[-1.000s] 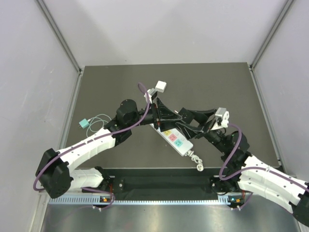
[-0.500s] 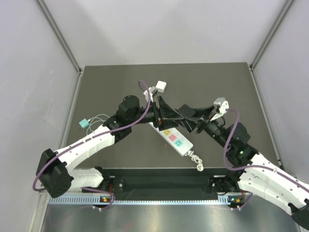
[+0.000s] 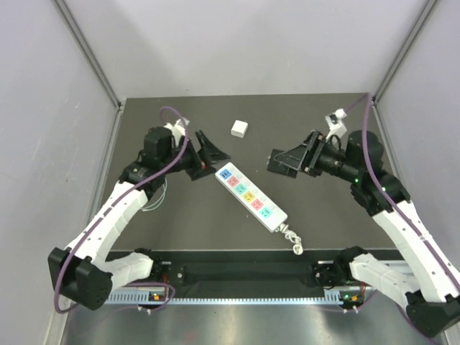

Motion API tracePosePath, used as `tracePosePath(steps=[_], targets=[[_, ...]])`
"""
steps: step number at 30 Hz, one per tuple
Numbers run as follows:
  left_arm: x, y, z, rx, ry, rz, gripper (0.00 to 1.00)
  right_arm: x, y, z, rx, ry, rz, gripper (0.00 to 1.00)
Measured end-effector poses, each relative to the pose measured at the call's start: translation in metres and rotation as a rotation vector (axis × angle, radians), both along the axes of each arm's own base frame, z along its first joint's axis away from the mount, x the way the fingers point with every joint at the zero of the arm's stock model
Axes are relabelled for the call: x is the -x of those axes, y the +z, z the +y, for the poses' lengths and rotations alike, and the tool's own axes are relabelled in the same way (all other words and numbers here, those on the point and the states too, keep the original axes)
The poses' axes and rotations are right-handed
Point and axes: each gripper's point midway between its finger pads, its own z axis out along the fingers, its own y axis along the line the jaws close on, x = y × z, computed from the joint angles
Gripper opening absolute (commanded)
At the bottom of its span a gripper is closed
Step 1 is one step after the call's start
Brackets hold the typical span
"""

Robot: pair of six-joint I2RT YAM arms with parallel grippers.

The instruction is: Insert the plug

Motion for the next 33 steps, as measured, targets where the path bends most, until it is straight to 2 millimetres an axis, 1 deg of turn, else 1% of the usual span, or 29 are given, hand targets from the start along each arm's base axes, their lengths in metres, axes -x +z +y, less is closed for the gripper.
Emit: tracePosePath(steps=[2, 3, 5, 10, 13, 16, 20, 23, 25, 29, 33], targets=[[-0.013, -0.015, 0.028, -0.067, 0.077, 0.018, 0.98, 0.011, -0.014, 0.013, -0.049, 0.079, 0.155, 0.00], [-0.017, -0.022, 0.039, -0.098, 0.107, 0.024, 0.99, 0.017, -0.020, 0.019, -0.076, 0.115, 0.231, 0.00], [-0.017, -0.033, 0.052, -0.151, 0.132, 0.027, 0.99, 0.030, -0.025, 0.029, -0.142, 0.186, 0.341, 0.00], [-0.011, -0.050, 0.065, -0.263, 0.127, 0.006, 0.98, 0.055, -0.029, 0.043, -0.254, 0.359, 0.482, 0.00], [-0.011, -0.059, 0.073, -0.325, 0.132, -0.005, 0.99, 0.063, -0.032, 0.046, -0.265, 0.419, 0.516, 0.00], [-0.012, -0.064, 0.079, -0.367, 0.131, -0.023, 0.98, 0.069, -0.033, 0.046, -0.261, 0.457, 0.524, 0.00], [-0.014, -0.066, 0.082, -0.401, 0.128, -0.050, 0.99, 0.072, -0.037, 0.045, -0.241, 0.467, 0.523, 0.00], [-0.016, -0.067, 0.086, -0.426, 0.130, -0.068, 0.99, 0.070, -0.048, 0.043, -0.202, 0.451, 0.537, 0.00], [-0.018, -0.068, 0.088, -0.440, 0.135, -0.076, 0.99, 0.064, -0.056, 0.041, -0.155, 0.416, 0.534, 0.00], [-0.021, -0.071, 0.093, -0.472, 0.148, -0.089, 0.98, 0.045, -0.075, 0.028, -0.005, 0.267, 0.519, 0.00], [-0.026, -0.074, 0.104, -0.527, 0.191, -0.102, 0.98, 0.029, -0.101, 0.007, 0.127, 0.079, 0.530, 0.00]])
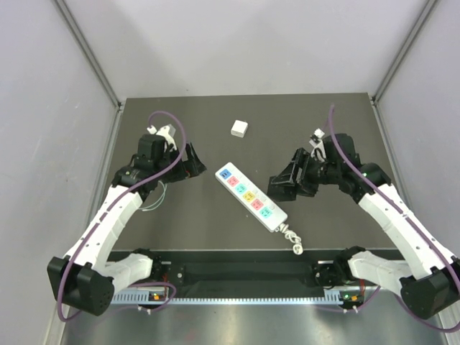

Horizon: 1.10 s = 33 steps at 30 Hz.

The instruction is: Insert the plug

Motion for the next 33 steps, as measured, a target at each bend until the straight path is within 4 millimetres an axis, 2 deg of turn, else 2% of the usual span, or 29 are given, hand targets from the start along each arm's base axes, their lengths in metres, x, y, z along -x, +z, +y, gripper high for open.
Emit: tracePosePath(steps=[5, 9, 14, 18, 20, 25, 28, 30, 33], targets=[[-0.001, -0.012, 0.019, -0.076, 0.077, -0.018, 0.98, -0.015, -0.025, -0.024, 0.160, -0.170, 0.014, 0.00], [-0.002, -0.017, 0.024, -0.102, 0.090, -0.016, 0.98, -0.020, -0.047, -0.032, 0.241, -0.271, 0.084, 0.00], [-0.002, -0.017, 0.026, -0.113, 0.091, -0.020, 0.98, -0.014, -0.089, -0.016, 0.372, -0.258, 0.198, 0.00], [-0.002, -0.017, 0.026, -0.117, 0.089, -0.024, 0.98, -0.014, -0.105, 0.002, 0.418, -0.132, 0.168, 0.00], [-0.001, -0.017, 0.027, -0.117, 0.087, -0.027, 0.98, -0.020, -0.101, 0.006, 0.449, -0.045, 0.107, 0.00], [0.001, -0.016, 0.027, -0.114, 0.084, -0.035, 0.97, -0.057, -0.057, 0.023, 0.507, 0.222, -0.221, 0.00], [0.001, -0.016, 0.027, -0.114, 0.083, -0.034, 0.97, -0.066, -0.038, 0.029, 0.556, 0.412, -0.409, 0.00], [0.001, -0.016, 0.027, -0.113, 0.084, -0.035, 0.97, -0.067, -0.036, 0.032, 0.617, 0.603, -0.563, 0.00], [0.001, -0.016, 0.027, -0.114, 0.085, -0.035, 0.97, -0.054, -0.048, 0.035, 0.683, 0.897, -0.724, 0.00]])
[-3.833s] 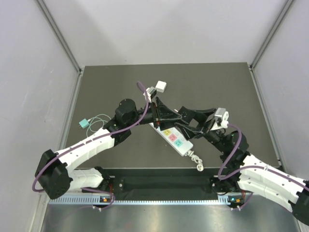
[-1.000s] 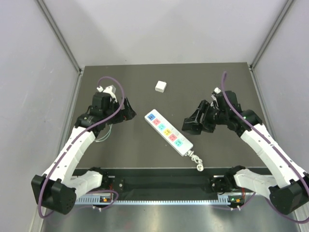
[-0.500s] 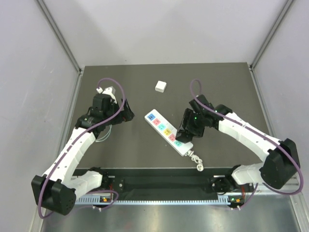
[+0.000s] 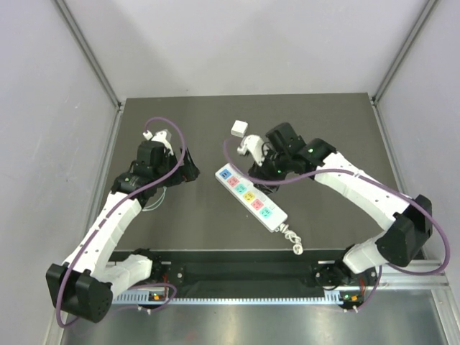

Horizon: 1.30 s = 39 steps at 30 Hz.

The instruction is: Insert the plug

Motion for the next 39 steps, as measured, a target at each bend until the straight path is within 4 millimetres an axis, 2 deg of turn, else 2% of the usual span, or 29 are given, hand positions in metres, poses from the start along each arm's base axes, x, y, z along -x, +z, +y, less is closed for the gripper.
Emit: tracePosePath(steps=[4, 9, 14, 17, 20, 24, 28, 33, 39], targets=[[-0.001, 0.000, 0.000, 0.000, 0.002, -0.001, 0.97, 0.002, -0.023, -0.006, 0.159, 0.297, -0.045, 0.00], [-0.003, -0.001, 0.006, -0.008, 0.026, -0.002, 0.97, -0.007, -0.056, -0.009, 0.303, 0.519, -0.031, 0.00], [-0.004, -0.002, 0.009, 0.000, 0.044, 0.003, 0.96, 0.015, -0.077, -0.020, 0.322, 0.722, -0.091, 0.00], [-0.005, -0.002, 0.012, 0.024, 0.062, 0.014, 0.96, 0.028, -0.079, -0.025, 0.286, 0.798, -0.136, 0.00], [-0.009, -0.007, 0.014, 0.056, 0.077, 0.043, 0.96, 0.037, -0.072, -0.018, 0.222, 0.853, -0.177, 0.00], [-0.012, -0.019, 0.013, 0.092, 0.078, 0.104, 0.95, 0.039, -0.060, -0.010, 0.180, 0.898, -0.242, 0.00], [-0.009, -0.023, 0.010, 0.114, 0.068, 0.124, 0.95, 0.044, -0.060, -0.004, 0.169, 0.944, -0.260, 0.00], [-0.006, -0.028, 0.008, 0.122, 0.058, 0.134, 0.95, 0.058, -0.073, 0.000, 0.184, 1.013, -0.242, 0.00], [-0.003, -0.029, 0.008, 0.124, 0.056, 0.134, 0.95, 0.059, -0.098, -0.016, 0.271, 1.035, -0.218, 0.00]])
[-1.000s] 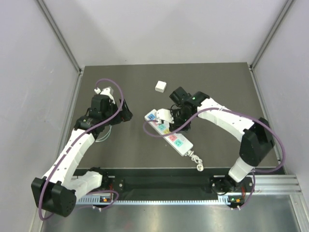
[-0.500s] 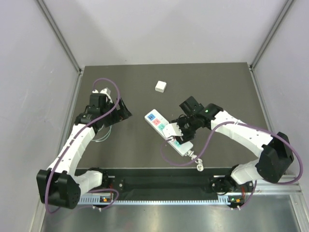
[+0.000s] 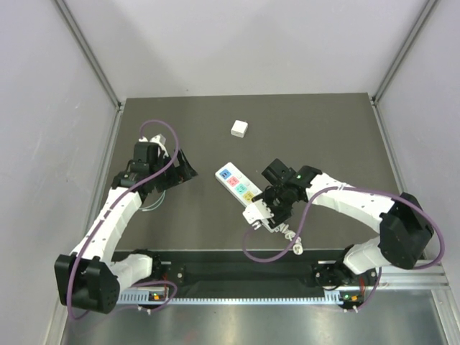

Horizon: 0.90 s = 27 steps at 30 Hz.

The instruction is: Insert the plug

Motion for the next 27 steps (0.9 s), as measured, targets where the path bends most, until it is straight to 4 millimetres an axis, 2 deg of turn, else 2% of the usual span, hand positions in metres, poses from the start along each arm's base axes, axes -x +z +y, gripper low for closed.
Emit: tracePosePath(steps=[2, 10, 22, 27], targets=[[0.000, 0.001, 0.000, 0.001, 0.001, -0.004, 0.95, 0.002, -0.010, -0.007, 0.025, 0.008, -0.003, 0.00], [-0.002, 0.006, 0.000, 0.005, 0.000, -0.031, 0.95, -0.004, -0.005, -0.006, 0.017, 0.027, -0.050, 0.00], [-0.002, 0.006, -0.002, 0.012, -0.004, -0.032, 0.95, -0.001, -0.011, 0.012, 0.055, 0.137, -0.105, 0.00], [-0.001, 0.005, -0.004, 0.025, -0.014, -0.028, 0.95, 0.000, -0.012, 0.012, 0.064, 0.152, -0.115, 0.00]])
